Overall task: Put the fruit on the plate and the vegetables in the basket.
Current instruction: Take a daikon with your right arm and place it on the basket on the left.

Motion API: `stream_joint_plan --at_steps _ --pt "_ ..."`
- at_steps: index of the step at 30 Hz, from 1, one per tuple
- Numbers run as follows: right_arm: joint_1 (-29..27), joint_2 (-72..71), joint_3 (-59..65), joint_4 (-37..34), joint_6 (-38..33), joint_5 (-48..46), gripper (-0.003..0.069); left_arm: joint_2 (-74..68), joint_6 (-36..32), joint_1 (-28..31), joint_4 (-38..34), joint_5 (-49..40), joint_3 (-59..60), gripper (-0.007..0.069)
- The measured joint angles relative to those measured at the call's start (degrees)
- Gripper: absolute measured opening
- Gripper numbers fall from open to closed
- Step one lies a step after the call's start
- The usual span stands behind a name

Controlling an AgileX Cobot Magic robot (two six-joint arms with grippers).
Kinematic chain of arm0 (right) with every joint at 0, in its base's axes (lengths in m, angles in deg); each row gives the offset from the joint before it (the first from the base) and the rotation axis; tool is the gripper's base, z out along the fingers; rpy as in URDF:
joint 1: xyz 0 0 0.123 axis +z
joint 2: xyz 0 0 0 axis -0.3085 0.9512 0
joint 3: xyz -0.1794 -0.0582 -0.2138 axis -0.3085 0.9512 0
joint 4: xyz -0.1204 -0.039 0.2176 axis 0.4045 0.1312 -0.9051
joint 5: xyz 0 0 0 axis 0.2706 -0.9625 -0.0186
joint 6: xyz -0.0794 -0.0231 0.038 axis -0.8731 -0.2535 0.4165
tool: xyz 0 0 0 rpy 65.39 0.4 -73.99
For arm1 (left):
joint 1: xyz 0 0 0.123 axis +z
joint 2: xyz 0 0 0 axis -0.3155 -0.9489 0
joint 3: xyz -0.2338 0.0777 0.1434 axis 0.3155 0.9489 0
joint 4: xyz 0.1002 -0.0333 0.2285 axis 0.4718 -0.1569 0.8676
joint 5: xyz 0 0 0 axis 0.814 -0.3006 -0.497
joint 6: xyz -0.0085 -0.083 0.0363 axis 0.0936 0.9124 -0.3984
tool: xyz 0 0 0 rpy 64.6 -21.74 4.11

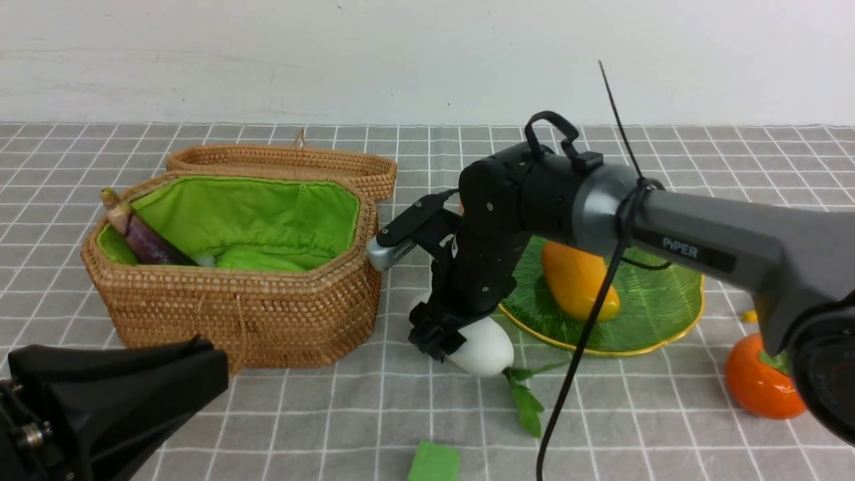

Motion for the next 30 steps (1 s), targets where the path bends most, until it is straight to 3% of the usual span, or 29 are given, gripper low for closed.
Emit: stream_joint_plan --at_steps 2,11,18,21,25,26,27,30 --pt "0.0 0.31 0.0 -0.19 0.0 -0.07 0.0518 0.0 0.0 0.0 0.0 -0.6 0.0 0.005" --pt "0.0 -4.03 -1.78 -6.67 0.9 -3.45 0.0518 0.0 0.05 0.0 0.01 -3.82 0.0 0.005" --pt "0.0 -11.12 -14.18 -11.73 0.52 -6.15 0.0518 0.0 1.85 0.0 1.44 -6.21 -0.39 0.005" --pt "0.0 -10.19 -20.07 -21.58 -8.74 -0.8 0.0518 0.0 8.26 0.0 9.35 -15.06 -2.85 0.005" --pt "0.26 -6.43 -22.99 -41.3 -27.75 7.53 0.0518 0.0 23.22 0.0 23.87 -25.6 -5.08 0.0051" --pt "0.25 -6.43 -22.99 -42.24 -28.81 7.84 0.0518 0.0 23.88 0.0 24.39 -25.92 -5.17 0.0051" --pt "0.71 -4.53 -23.11 -48.03 -35.94 10.06 0.0518 0.0 27.63 0.0 27.11 -27.3 -5.31 0.0053" --pt "1.93 -0.95 -23.11 -55.15 -47.68 14.65 0.0518 0.0 30.81 0.0 28.85 -27.51 -5.36 0.0053"
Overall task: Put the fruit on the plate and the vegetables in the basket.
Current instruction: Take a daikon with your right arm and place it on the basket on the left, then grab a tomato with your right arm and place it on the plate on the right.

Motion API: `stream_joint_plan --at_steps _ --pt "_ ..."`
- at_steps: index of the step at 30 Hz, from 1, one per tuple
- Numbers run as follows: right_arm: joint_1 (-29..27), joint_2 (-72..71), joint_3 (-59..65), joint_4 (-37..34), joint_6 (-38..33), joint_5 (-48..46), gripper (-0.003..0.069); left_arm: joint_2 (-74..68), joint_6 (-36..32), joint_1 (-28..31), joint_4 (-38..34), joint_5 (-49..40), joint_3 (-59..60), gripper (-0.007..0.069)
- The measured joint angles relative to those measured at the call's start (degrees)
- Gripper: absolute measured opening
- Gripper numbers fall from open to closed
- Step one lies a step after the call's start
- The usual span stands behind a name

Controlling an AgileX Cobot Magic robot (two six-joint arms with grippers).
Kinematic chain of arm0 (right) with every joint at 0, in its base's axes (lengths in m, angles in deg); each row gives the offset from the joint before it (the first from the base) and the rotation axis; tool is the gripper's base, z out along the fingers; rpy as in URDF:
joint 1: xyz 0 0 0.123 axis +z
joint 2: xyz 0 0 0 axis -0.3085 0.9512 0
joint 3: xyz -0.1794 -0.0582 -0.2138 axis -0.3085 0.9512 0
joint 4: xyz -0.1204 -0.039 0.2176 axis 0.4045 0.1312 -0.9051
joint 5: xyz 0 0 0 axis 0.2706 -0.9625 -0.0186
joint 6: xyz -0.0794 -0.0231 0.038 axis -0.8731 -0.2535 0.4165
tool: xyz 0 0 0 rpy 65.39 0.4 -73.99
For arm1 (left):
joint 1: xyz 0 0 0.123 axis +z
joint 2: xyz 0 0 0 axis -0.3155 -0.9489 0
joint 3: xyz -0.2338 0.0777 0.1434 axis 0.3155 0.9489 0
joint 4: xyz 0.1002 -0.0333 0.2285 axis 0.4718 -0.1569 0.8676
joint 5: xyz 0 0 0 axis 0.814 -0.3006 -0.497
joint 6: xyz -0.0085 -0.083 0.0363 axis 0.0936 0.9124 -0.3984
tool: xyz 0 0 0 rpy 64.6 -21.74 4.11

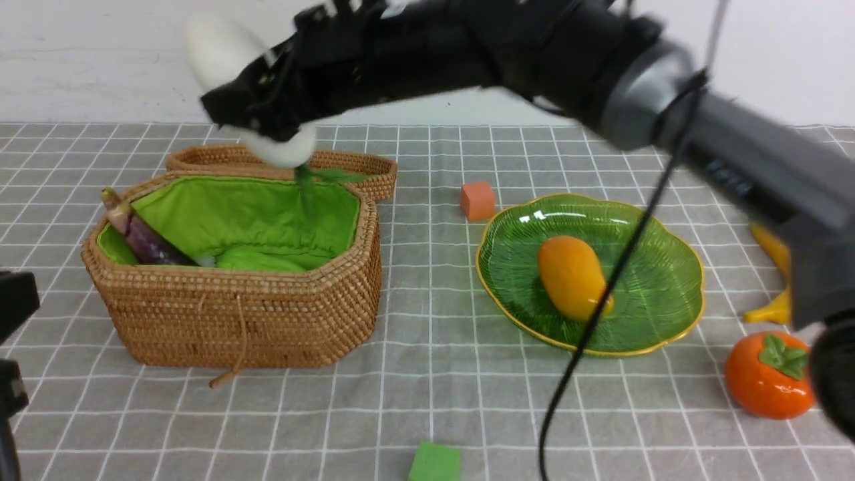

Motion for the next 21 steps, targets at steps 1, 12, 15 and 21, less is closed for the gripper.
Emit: stream_joint_plan --at_steps 1,12,15,21 --pt "0.54 1.19 0.0 -1.39 -2.24 2.09 0.0524 0.0 0.32 0.0 0.0 0.25 -0.02 0.0055" --pt "0.44 0.87 0.18 9.5 9.46 0.16 0.0625 0.0 -3.16 0.0 -1.09 4.27 -0.02 0.0057" --pt "-2.02 -5.63 0.18 23.27 32.56 -15.22 0.0482 0.0 -7.83 0.0 -6.15 11.91 -0.02 0.0057" --pt "-5.78 -12.11 -0.27 44.35 52.15 -33.87 0.0144 -0.71 -18.33 0.0 -17.96 23.04 -0.02 0.0057"
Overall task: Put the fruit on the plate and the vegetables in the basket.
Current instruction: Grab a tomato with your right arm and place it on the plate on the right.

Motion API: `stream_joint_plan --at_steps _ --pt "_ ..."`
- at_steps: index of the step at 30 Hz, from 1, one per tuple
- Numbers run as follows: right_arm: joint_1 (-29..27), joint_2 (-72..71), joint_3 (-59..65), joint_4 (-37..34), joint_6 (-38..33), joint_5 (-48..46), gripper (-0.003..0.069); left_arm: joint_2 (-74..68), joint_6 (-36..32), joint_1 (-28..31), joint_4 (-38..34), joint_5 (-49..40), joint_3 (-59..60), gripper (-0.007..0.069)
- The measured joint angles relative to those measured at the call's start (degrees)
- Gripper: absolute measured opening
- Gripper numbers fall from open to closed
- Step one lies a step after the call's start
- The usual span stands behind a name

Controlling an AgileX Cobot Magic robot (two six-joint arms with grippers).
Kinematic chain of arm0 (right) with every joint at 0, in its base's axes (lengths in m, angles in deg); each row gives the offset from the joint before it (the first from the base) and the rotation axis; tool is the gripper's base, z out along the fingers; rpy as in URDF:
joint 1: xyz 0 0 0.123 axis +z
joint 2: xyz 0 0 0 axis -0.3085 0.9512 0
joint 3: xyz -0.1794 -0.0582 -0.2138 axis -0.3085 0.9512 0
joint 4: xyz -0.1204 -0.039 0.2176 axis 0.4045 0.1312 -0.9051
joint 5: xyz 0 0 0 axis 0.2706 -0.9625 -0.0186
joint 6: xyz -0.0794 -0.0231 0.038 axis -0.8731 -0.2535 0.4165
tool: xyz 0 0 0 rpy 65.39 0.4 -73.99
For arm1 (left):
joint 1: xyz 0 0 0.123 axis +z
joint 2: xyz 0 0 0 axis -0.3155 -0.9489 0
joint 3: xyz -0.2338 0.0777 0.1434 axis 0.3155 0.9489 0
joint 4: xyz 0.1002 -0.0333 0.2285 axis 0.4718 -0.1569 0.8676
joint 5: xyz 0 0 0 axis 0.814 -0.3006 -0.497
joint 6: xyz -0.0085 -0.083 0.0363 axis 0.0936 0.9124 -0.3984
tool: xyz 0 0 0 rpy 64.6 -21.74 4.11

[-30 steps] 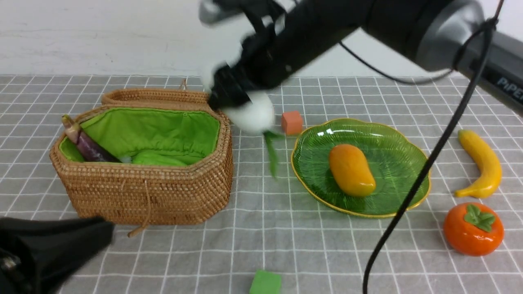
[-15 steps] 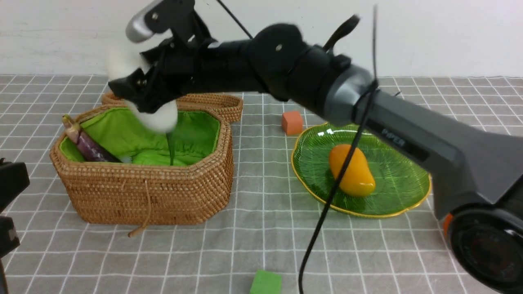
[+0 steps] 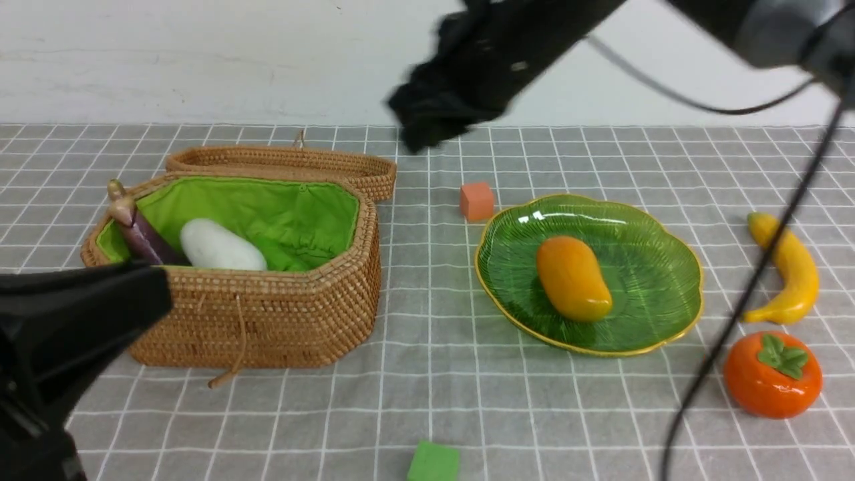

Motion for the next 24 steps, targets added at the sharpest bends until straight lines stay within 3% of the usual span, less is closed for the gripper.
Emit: stream_joint_plan --at_steps 1,3,10,12,14,17,21,24 --pt "-0.91 -0.88 0.2 4.79 3.45 -1.92 0.0034 -0.14 -2.77 0.0 -3.04 2.19 0.0 0.0057" --pt "-1.55 -1.68 1.15 7.34 5.71 -2.18 -0.0007 -0.23 -4.88 0.0 -4.81 3.5 0.0 0.0057" --pt "-8.41 -11.63 17.29 11.11 13.36 -2.01 -0.0005 -0.32 -6.53 0.0 -5.99 4.58 0.0 0.0057" --pt "-15.44 -18.04 32.76 11.04 16.62 -1.58 0.0013 -0.32 -6.53 0.0 -6.05 4.58 0.0 0.0057" --pt "-17.66 -19.68 37.07 10.77 17.4 -1.04 0.002 -0.32 -6.53 0.0 -6.05 4.58 0.0 0.0057" --pt "-27.71 -26.03 54.5 6.87 19.03 6.62 0.0078 -0.32 -6.53 0.0 -6.05 4.58 0.0 0.0057" --pt "-34.23 -28.28 64.06 2.35 18.89 15.01 0.0181 -0.32 -6.53 0.0 -6.09 4.61 0.14 0.0057" --pt "-39.05 -27.67 71.32 -2.47 15.53 24.29 0.0366 -0.5 -6.53 0.0 -6.91 4.64 0.91 0.0057"
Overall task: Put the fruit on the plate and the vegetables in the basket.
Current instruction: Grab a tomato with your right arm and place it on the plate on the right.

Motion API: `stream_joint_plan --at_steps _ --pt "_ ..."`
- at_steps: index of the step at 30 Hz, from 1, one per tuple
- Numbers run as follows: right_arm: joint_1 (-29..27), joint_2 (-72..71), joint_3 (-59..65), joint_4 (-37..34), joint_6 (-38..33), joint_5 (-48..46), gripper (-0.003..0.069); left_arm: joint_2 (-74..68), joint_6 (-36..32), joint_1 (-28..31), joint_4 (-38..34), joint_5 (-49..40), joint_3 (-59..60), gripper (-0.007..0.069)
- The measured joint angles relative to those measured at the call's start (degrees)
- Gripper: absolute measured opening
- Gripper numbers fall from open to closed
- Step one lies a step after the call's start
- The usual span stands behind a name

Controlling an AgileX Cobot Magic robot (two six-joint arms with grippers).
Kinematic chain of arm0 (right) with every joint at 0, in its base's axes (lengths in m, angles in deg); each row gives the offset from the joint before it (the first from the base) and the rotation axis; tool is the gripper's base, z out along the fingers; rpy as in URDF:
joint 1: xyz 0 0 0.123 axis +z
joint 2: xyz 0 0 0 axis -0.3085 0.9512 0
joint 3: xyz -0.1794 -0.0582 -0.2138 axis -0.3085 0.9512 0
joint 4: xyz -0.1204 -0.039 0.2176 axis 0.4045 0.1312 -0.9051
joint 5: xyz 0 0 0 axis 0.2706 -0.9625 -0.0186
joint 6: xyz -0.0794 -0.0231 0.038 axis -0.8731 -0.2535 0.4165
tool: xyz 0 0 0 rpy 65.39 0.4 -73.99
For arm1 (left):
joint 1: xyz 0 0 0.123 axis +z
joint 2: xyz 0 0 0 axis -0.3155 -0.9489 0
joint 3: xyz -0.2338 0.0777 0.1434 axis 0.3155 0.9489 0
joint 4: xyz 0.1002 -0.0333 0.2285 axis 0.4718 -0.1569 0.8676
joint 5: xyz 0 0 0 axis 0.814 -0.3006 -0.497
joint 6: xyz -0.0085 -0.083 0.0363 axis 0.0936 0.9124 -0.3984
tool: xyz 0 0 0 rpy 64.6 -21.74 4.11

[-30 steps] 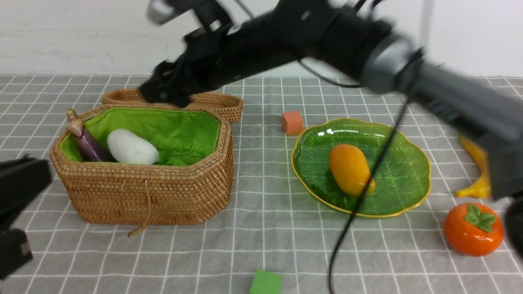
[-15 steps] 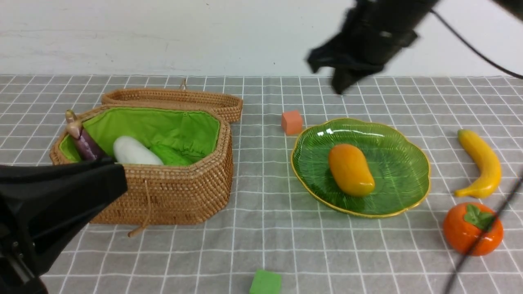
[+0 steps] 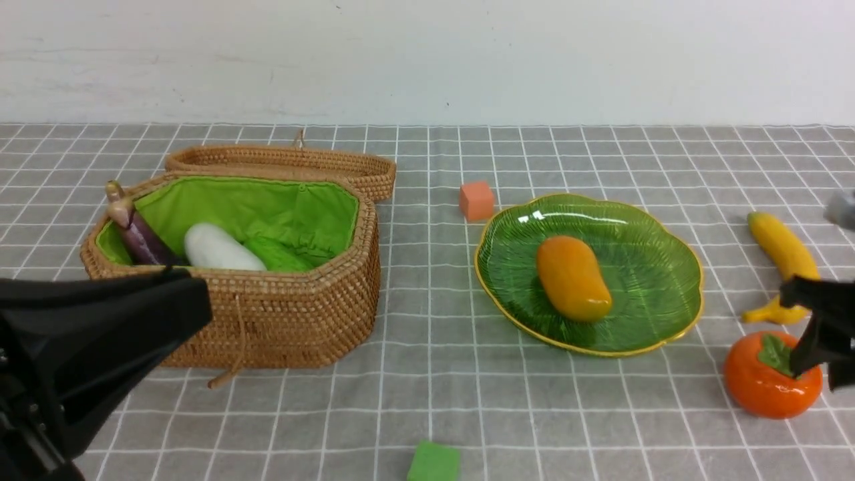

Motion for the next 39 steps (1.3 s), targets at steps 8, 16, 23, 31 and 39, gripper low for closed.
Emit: stream_joint_plan --at_steps 8,16,23,31,39 --pt "-3.9 4.32 2.98 -5.74 -6.03 9.6 0.0651 -2.67 -2.15 -0.05 -6.39 -0.16 0.33 0.0057" --pt "-5.05 8.23 2.64 -13.42 -10.62 13.19 0.0608 -3.32 -9.2 -0.05 -11.2 -0.36 0.38 0.0057" --pt "-5.05 9.67 2.65 -25.06 -21.98 12.67 0.0558 -3.32 -9.99 -0.05 -11.65 -0.46 0.38 0.0057" --pt "-5.05 11.81 2.76 -31.88 -30.18 12.39 0.0536 -3.32 -10.04 -0.05 -11.77 -0.53 0.38 0.0029" --pt "-5.05 12.07 2.5 -33.24 -34.32 12.04 0.0493 -3.32 -10.07 -0.05 -11.91 -0.53 0.38 0.002"
